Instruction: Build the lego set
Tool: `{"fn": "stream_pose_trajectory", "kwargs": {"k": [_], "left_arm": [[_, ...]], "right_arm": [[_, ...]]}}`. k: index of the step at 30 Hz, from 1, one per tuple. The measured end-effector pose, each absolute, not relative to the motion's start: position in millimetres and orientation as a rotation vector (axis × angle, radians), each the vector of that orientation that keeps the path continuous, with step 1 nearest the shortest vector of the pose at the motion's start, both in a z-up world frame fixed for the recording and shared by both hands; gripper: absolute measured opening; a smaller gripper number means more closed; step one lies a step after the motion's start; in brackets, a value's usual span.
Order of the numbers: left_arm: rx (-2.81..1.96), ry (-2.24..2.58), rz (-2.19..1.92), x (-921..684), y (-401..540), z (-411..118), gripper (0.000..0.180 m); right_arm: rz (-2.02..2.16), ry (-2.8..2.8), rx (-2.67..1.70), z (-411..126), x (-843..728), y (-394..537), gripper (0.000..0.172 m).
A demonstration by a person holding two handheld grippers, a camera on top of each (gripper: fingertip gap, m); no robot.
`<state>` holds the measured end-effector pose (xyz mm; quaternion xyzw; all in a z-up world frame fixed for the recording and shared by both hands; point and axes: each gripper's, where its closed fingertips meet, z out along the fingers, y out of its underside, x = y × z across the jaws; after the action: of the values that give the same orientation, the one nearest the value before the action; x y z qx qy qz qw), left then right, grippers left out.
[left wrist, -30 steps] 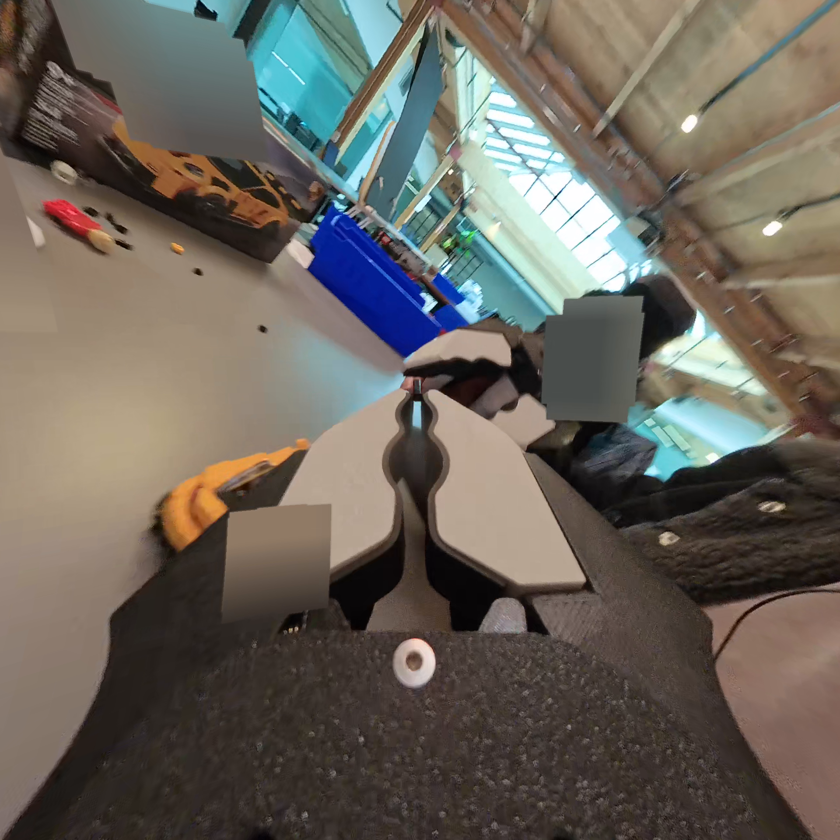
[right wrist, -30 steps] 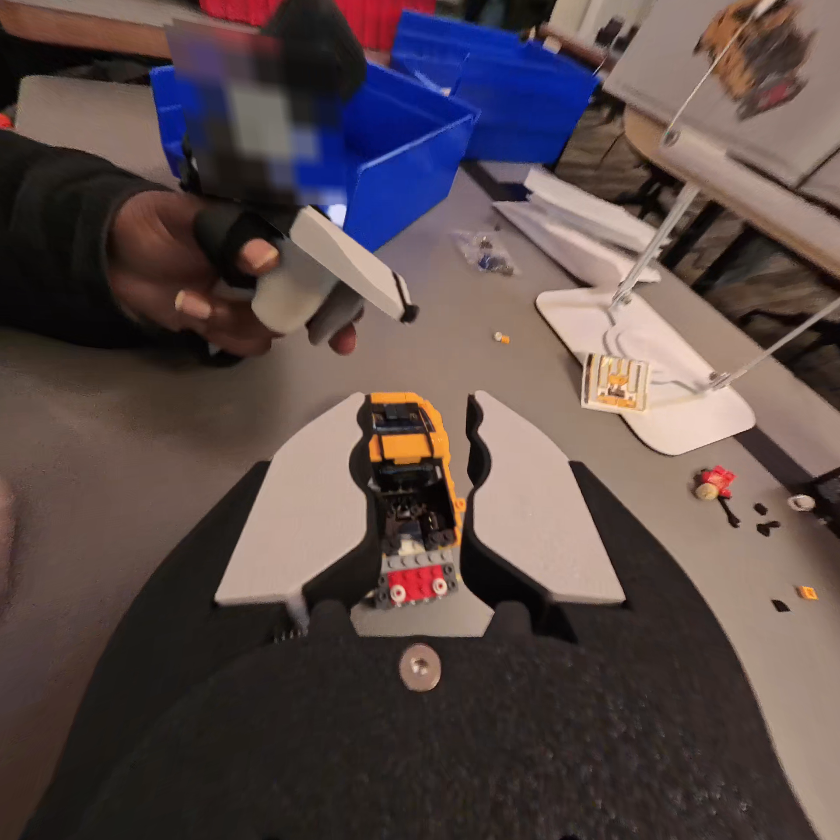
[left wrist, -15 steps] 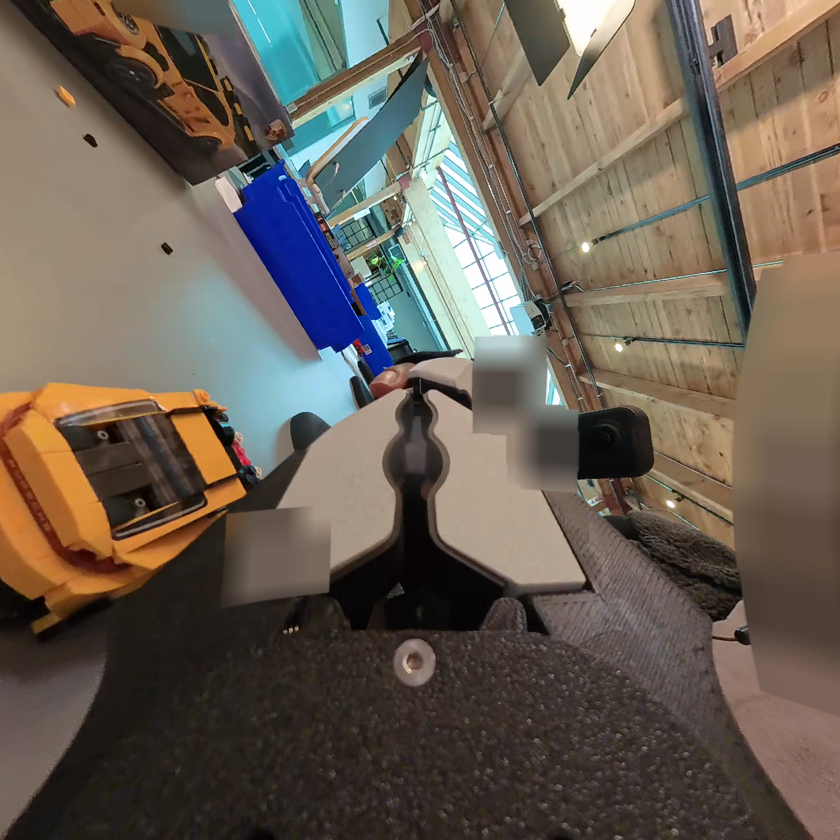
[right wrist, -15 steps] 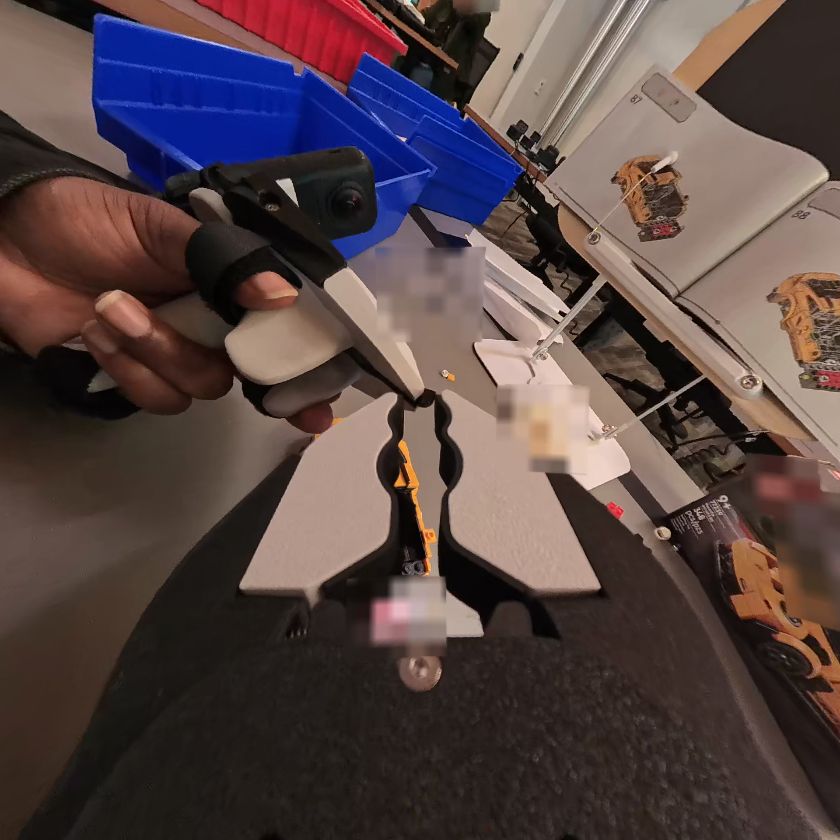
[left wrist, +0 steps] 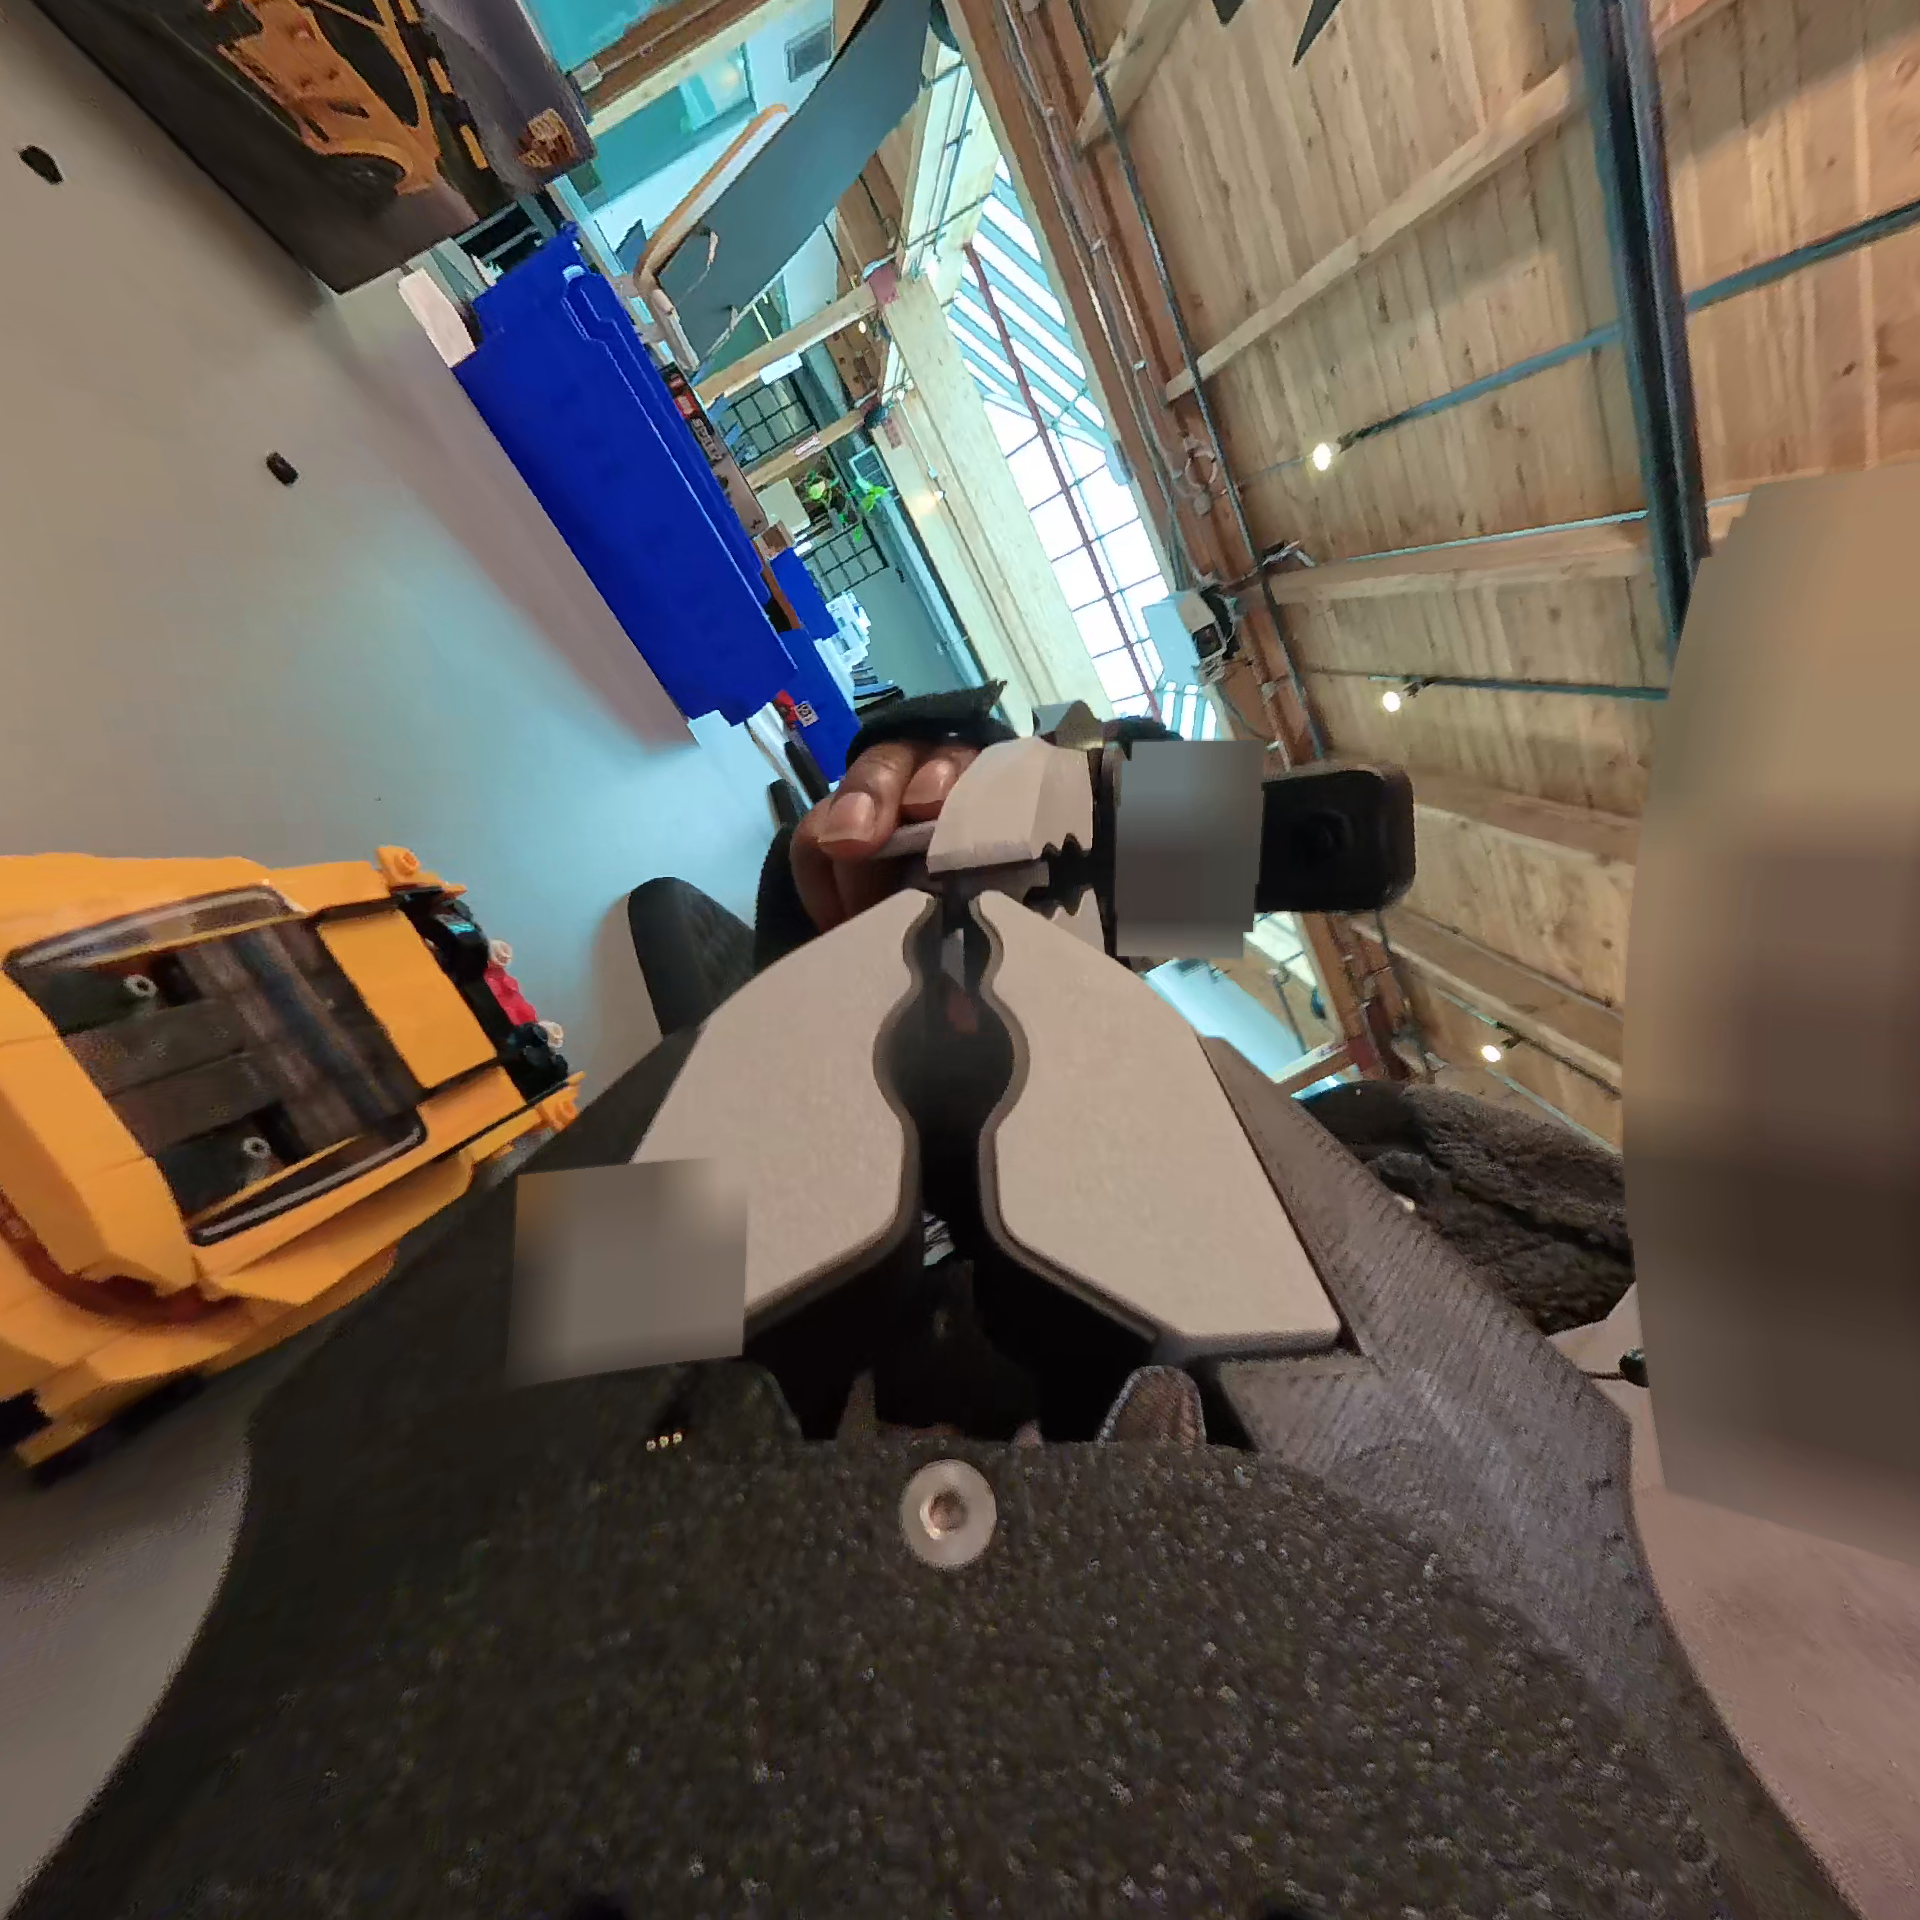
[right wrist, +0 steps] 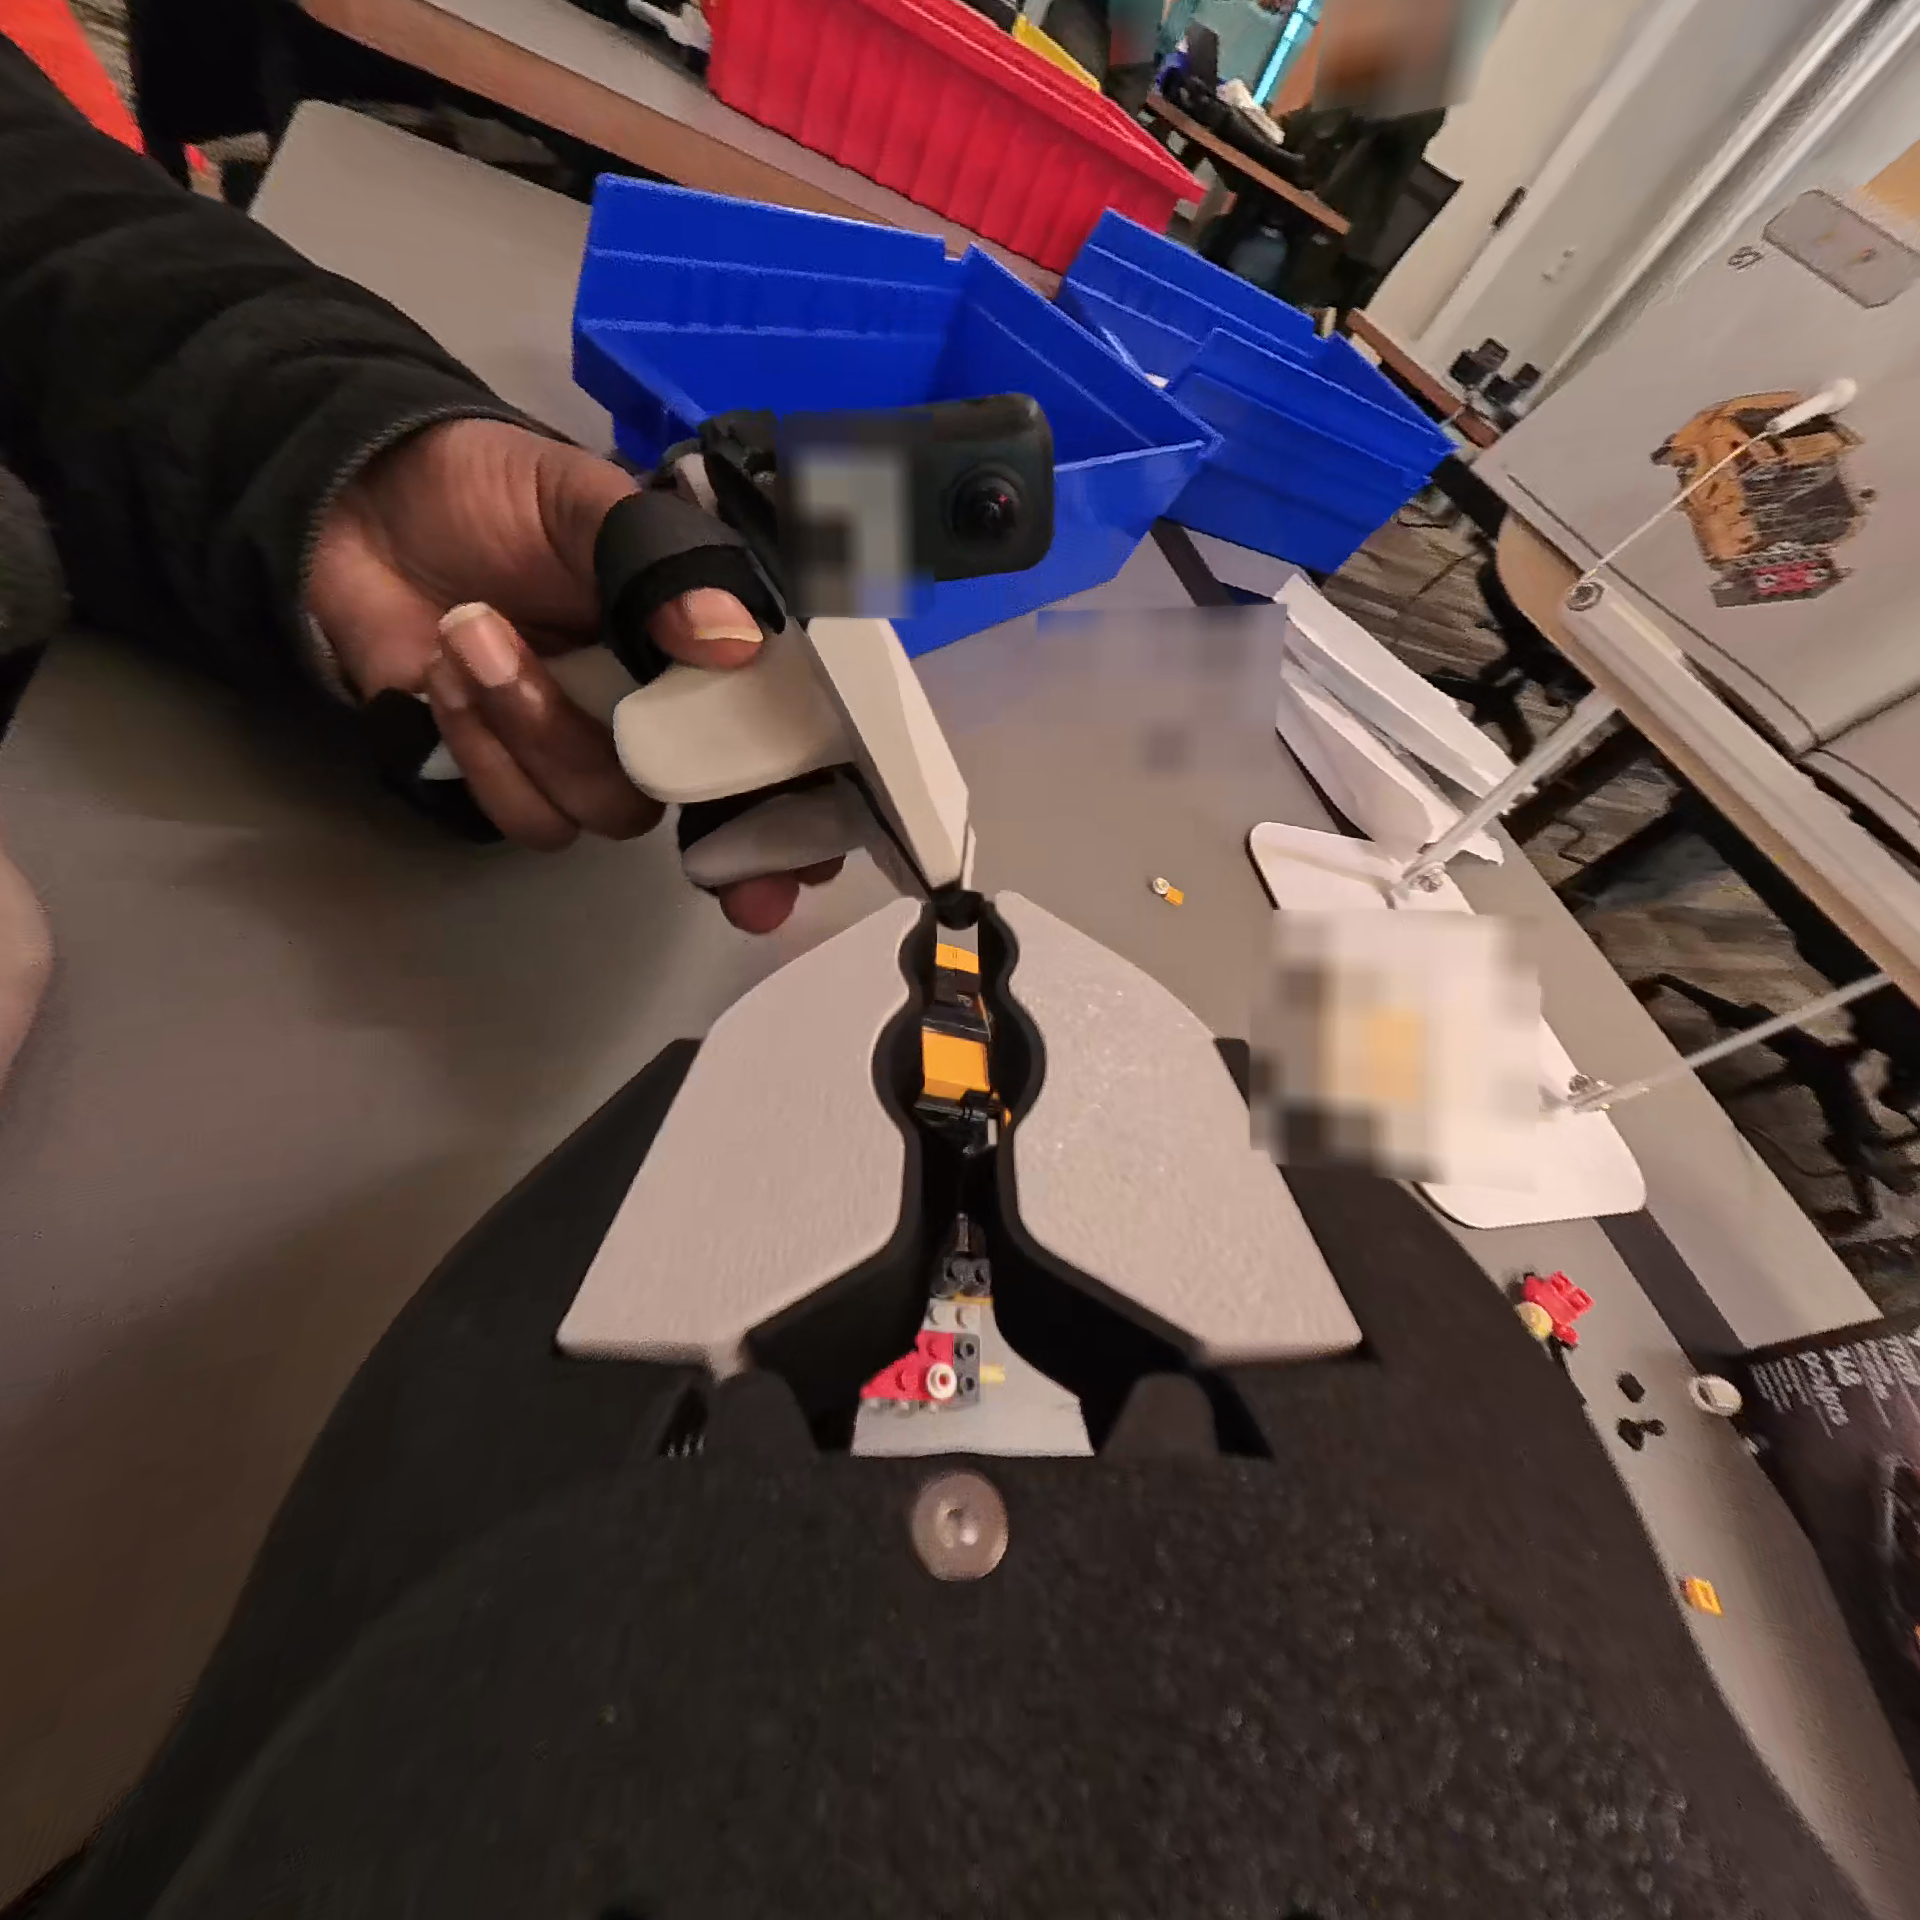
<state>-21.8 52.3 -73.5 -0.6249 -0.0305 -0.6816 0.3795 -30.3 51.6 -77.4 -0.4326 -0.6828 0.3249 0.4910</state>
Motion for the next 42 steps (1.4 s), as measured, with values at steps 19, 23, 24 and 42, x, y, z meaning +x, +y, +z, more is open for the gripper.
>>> {"fn": "stream_pose_trajectory", "kwargs": {"k": [19,23,24,42], "left_arm": [[-1.813,0.182,-1.729,-16,48,-80,0.002],[-1.836,0.18,-1.729,-17,50,-83,0.006],[-1.839,0.182,-1.731,-17,50,-83,0.006],[-1.819,-0.007,-1.695,-28,68,-87,0.003]], "right_arm": [[0.911,-1.816,-0.983,-86,-24,44,0.007],[0.908,-1.818,-0.964,-86,-25,45,0.007],[0.908,-1.819,-0.962,-86,-25,45,0.007],[0.771,-1.727,-1.053,-87,-33,62,0.012]]}}
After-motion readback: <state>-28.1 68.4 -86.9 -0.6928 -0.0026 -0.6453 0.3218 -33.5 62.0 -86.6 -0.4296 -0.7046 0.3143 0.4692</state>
